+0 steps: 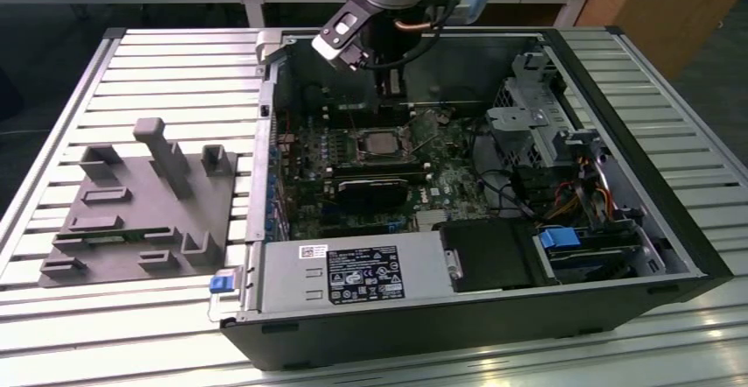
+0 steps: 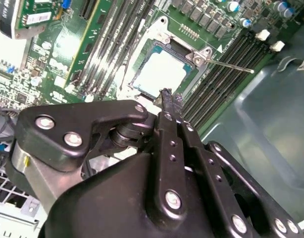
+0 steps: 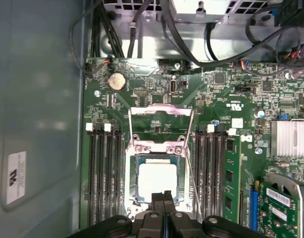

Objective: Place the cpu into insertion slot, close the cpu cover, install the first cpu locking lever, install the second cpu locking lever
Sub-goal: 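Close the cpu cover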

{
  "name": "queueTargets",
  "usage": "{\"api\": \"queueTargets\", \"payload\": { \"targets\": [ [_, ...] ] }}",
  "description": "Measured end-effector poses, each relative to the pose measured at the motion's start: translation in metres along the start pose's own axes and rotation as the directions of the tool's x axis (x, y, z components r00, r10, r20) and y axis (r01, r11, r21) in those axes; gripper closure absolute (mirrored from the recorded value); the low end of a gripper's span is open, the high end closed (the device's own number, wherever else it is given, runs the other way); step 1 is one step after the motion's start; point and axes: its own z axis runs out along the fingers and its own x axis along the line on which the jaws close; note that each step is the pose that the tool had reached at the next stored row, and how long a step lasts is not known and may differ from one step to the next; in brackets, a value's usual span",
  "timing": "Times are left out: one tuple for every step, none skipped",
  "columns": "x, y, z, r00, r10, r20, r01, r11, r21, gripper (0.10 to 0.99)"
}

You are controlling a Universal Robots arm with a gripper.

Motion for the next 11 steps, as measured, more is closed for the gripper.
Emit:
{"api": "queueTargets", "payload": {
  "targets": [
    [-0.0015, 0.0000, 0.0000, 1.0000, 0.000, 0.0000, 0.000, 1.0000, 0.000, 0.980],
    [-0.0029, 0.0000, 0.0000, 1.0000, 0.000, 0.0000, 0.000, 1.0000, 0.000, 0.980],
    [-0.0038, 0.0000, 0.0000, 1.0000, 0.000, 0.0000, 0.000, 1.0000, 0.000, 0.980],
    [-0.0040, 0.0002, 0.0001, 1.0000, 0.000, -0.0001, 0.000, 1.0000, 0.000, 0.980],
    [-0.0040, 0.0014, 0.0001, 1.0000, 0.000, 0.0000, 0.000, 1.0000, 0.000, 0.980],
    [-0.0041, 0.0039, 0.0002, 1.0000, 0.000, 0.0001, 0.000, 1.0000, 0.000, 0.980],
    [-0.0041, 0.0071, 0.0003, 1.0000, 0.000, 0.0001, 0.000, 1.0000, 0.000, 0.980],
    [-0.0041, 0.0108, 0.0004, 1.0000, 0.000, 0.0001, 0.000, 1.0000, 0.000, 0.980],
    [-0.0041, 0.0140, 0.0006, 1.0000, 0.000, 0.0000, 0.000, 1.0000, 0.000, 0.980],
    [-0.0042, 0.0168, 0.0008, 1.0000, 0.000, -0.0001, 0.000, 1.0000, 0.000, 0.980],
    [-0.0042, 0.0195, 0.0010, 1.0000, 0.000, -0.0001, 0.000, 1.0000, 0.000, 0.980]
  ]
}}
